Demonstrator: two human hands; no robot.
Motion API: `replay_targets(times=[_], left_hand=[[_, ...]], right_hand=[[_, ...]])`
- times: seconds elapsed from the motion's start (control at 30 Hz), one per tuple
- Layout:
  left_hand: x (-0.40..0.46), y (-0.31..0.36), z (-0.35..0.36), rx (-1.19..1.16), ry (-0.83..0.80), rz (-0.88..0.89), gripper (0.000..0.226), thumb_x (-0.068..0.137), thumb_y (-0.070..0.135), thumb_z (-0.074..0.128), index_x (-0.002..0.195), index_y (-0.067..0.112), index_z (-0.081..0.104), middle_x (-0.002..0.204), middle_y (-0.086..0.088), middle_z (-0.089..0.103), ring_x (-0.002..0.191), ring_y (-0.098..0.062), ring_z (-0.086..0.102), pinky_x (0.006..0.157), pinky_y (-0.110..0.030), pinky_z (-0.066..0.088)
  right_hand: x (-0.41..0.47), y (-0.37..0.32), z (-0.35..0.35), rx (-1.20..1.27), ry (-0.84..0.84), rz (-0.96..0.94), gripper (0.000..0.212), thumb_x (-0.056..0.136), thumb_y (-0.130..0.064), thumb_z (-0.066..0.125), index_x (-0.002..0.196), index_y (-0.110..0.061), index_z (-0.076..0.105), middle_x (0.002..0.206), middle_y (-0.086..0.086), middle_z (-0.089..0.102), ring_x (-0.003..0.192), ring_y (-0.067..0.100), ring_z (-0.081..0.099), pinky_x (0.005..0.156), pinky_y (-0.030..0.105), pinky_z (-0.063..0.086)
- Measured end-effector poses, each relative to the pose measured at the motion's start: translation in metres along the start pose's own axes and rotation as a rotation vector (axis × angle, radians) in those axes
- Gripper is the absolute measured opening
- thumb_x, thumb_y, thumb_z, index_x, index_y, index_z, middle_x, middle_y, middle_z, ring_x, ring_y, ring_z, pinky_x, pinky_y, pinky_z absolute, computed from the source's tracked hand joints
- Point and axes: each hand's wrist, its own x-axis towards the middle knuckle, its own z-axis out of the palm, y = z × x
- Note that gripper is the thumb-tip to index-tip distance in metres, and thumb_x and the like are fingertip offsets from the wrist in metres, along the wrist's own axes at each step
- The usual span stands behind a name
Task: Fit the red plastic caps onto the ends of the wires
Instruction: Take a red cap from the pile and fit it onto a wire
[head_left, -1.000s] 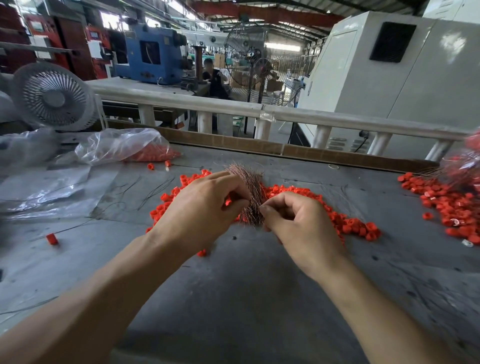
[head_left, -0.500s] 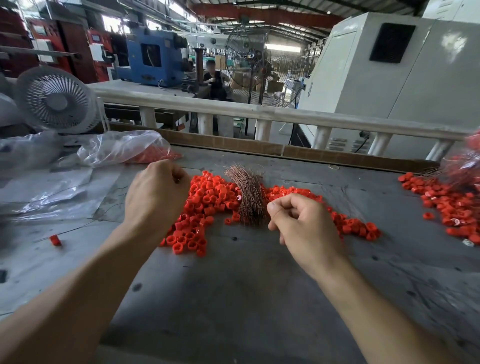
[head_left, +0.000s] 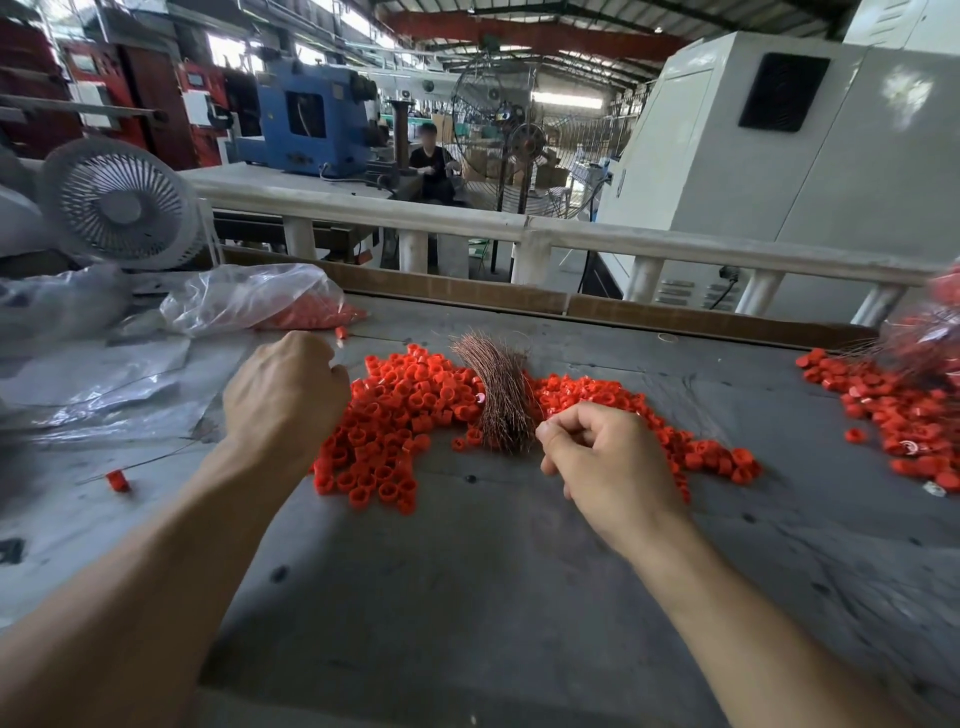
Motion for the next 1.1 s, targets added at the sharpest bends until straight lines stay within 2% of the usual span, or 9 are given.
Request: replay_targets(times=[0.13, 0.3, 0.47, 0.6, 0.67, 0.77, 0.83, 0.97, 1.1], left_hand=[[-0.007, 0.012, 0.002, -0.140, 0.046, 0.141, 0.019, 0.092, 0.019, 0.059, 0.084, 0.022, 0.075, 0.083, 0.001, 0.073, 0.074, -0.022, 0.064, 0.063, -0.037, 0.054], [-0.024, 0.034, 0.007, -0.383, -0.050, 0.361, 0.005, 0.091, 0.026, 0.072, 0.089, 0.027, 0.077, 0.081, 0.016, 0.072, 0.074, -0.005, 0.066, 0.073, -0.035, 0.058], [-0.037, 0.044, 0.018, -0.302, -0.235, 0.456, 0.020, 0.082, 0.051, 0.077, 0.082, 0.032, 0.073, 0.076, 0.013, 0.069, 0.070, -0.003, 0.061, 0.069, -0.035, 0.054], [-0.041, 0.049, 0.020, -0.220, -0.247, 0.501, 0.036, 0.075, 0.065, 0.075, 0.085, 0.031, 0.070, 0.076, 0.014, 0.066, 0.070, 0.000, 0.057, 0.062, -0.030, 0.050], [-0.043, 0.054, 0.021, -0.210, -0.201, 0.525, 0.031, 0.080, 0.060, 0.074, 0.084, 0.030, 0.068, 0.074, 0.013, 0.063, 0.069, -0.001, 0.055, 0.057, -0.027, 0.044], [-0.047, 0.057, 0.025, -0.244, -0.157, 0.572, 0.020, 0.092, 0.043, 0.068, 0.083, 0.026, 0.068, 0.074, 0.011, 0.064, 0.068, -0.005, 0.055, 0.061, -0.029, 0.046], [-0.048, 0.058, 0.026, -0.254, -0.147, 0.594, 0.018, 0.094, 0.037, 0.065, 0.081, 0.025, 0.067, 0.074, 0.011, 0.063, 0.069, -0.006, 0.054, 0.062, -0.030, 0.046], [-0.048, 0.059, 0.022, -0.310, -0.112, 0.662, 0.018, 0.091, 0.031, 0.063, 0.075, 0.025, 0.062, 0.066, 0.011, 0.059, 0.064, -0.006, 0.054, 0.057, -0.029, 0.044], [-0.054, 0.062, 0.013, -0.433, -0.087, 0.695, 0.020, 0.093, 0.030, 0.067, 0.074, 0.033, 0.061, 0.062, 0.015, 0.056, 0.059, -0.004, 0.055, 0.051, -0.016, 0.035]], right_hand=[[0.001, 0.002, 0.000, -0.038, 0.016, -0.005, 0.024, 0.095, -0.025, 0.067, 0.071, -0.022, 0.067, 0.065, -0.007, 0.071, 0.046, 0.005, 0.056, 0.052, 0.030, 0.050], [0.005, 0.002, 0.001, -0.126, 0.089, -0.010, 0.017, 0.091, -0.024, 0.069, 0.074, -0.024, 0.069, 0.064, -0.015, 0.068, 0.058, 0.006, 0.061, 0.055, 0.027, 0.049], [0.016, -0.009, -0.007, -0.310, 0.021, -0.024, 0.015, 0.088, -0.024, 0.070, 0.074, -0.028, 0.068, 0.064, -0.015, 0.065, 0.063, 0.005, 0.062, 0.060, 0.029, 0.050], [0.028, -0.021, -0.007, -0.428, -0.057, -0.066, 0.014, 0.089, -0.025, 0.070, 0.076, -0.030, 0.068, 0.063, -0.015, 0.060, 0.064, 0.003, 0.058, 0.056, 0.025, 0.043], [0.028, -0.021, -0.004, -0.409, -0.009, -0.092, 0.014, 0.089, -0.025, 0.069, 0.076, -0.029, 0.068, 0.062, -0.016, 0.061, 0.063, 0.001, 0.058, 0.056, 0.024, 0.044], [0.026, -0.011, -0.001, -0.295, 0.105, -0.100, 0.011, 0.090, -0.023, 0.069, 0.081, -0.028, 0.071, 0.068, -0.017, 0.066, 0.066, 0.001, 0.062, 0.063, 0.027, 0.052], [0.024, -0.005, -0.002, -0.249, 0.130, -0.103, 0.009, 0.091, -0.020, 0.070, 0.086, -0.027, 0.073, 0.071, -0.018, 0.066, 0.068, -0.001, 0.062, 0.063, 0.020, 0.051], [0.019, -0.006, -0.006, -0.154, 0.028, -0.238, 0.015, 0.091, -0.015, 0.075, 0.097, -0.030, 0.074, 0.082, -0.018, 0.064, 0.077, -0.005, 0.060, 0.066, 0.006, 0.040], [0.014, -0.014, -0.004, -0.106, -0.075, -0.356, 0.009, 0.089, -0.018, 0.079, 0.095, -0.025, 0.078, 0.096, -0.011, 0.065, 0.084, 0.005, 0.061, 0.075, 0.013, 0.044]])
